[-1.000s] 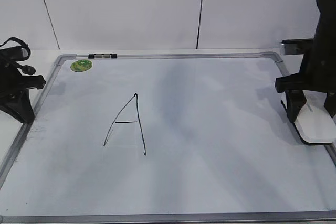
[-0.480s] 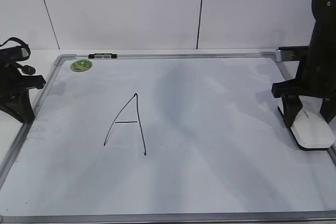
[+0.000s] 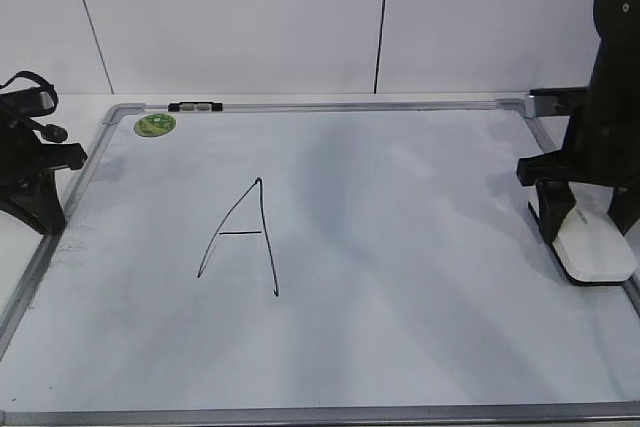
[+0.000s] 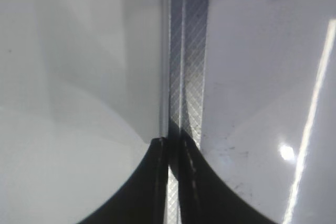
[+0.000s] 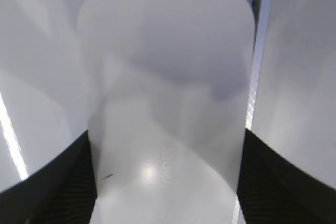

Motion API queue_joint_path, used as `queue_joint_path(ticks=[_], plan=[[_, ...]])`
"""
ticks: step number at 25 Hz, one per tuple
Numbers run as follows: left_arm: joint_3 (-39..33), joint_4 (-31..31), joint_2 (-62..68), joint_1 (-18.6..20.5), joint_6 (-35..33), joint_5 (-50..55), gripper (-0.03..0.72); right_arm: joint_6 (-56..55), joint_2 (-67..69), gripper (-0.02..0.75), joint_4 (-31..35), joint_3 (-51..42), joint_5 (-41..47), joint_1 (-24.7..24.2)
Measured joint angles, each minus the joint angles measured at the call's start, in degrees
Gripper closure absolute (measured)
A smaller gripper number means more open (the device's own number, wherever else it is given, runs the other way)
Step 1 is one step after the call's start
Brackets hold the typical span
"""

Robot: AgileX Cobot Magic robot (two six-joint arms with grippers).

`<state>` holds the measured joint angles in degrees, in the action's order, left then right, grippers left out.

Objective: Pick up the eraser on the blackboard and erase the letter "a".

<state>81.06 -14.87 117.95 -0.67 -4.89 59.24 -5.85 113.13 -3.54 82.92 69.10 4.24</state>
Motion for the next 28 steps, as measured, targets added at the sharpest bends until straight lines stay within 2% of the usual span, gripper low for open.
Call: queue_joint_path(ticks=[24,28], plan=[[0.0,0.0,0.0,0.0,0.0,0.0,0.673,0.1,1.4,0.200,0.1,0.0,-1.4,0.0],[0.0,0.0,0.0,0.0,0.0,0.0,0.673,1.2,1.4,0.167,0.1,0.0,-1.4,0.0]])
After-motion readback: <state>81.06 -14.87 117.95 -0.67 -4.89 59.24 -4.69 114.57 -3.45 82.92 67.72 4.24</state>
